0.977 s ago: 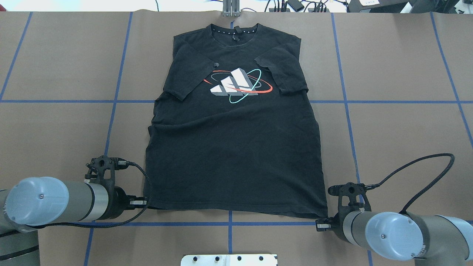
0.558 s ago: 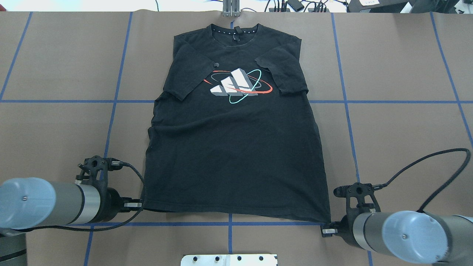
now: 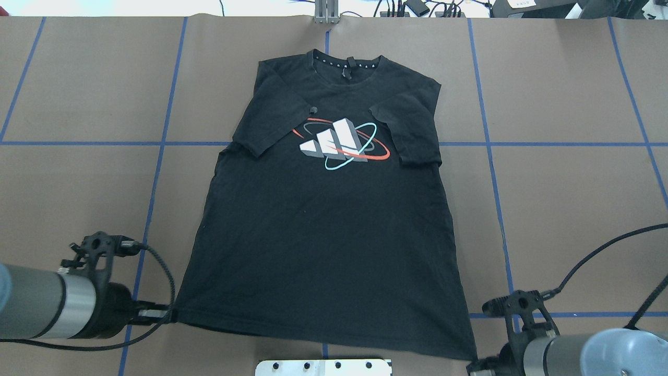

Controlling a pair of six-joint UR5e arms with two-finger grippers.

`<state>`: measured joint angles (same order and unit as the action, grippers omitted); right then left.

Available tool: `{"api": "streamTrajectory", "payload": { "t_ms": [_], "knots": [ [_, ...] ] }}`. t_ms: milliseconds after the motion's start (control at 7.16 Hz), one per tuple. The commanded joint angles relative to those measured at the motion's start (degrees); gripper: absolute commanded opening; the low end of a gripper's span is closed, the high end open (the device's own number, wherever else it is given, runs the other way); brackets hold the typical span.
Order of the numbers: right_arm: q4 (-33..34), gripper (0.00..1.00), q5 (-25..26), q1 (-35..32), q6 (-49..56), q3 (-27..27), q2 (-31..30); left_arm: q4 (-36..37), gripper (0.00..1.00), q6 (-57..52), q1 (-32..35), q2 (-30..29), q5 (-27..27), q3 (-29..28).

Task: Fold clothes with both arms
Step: 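Lift the hem with both grippers and carry it over toward the collar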

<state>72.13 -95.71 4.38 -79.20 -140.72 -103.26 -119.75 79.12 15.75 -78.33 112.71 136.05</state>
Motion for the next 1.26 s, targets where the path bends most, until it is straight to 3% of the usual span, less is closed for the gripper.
{"api": "streamTrajectory", "payload": {
  "t_ms": [0,279,837,1117],
  "knots": [
    [1.51,0.0,-0.09,5.01,0.01,-6.65,-1.76,-0.04,0.0,2.07,-2.38,1.69,4.0,3.95],
    [4.5,0.0,-0.35,-0.3,-0.08,-9.13,-1.5,0.22,0.0,3.59,-1.52,-0.4,3.31,3.7],
    [7.41,0.0,-3.59,-16.55,-0.17,-9.22,-0.28,1.53,0.0,2.71,10.4,-3.04,3.74,1.41],
    [7.59,0.0,-4.84,-22.12,0.01,-8.79,-0.1,11.05,0.0,2.71,17.09,-13.01,3.65,0.45]
  ]
}}
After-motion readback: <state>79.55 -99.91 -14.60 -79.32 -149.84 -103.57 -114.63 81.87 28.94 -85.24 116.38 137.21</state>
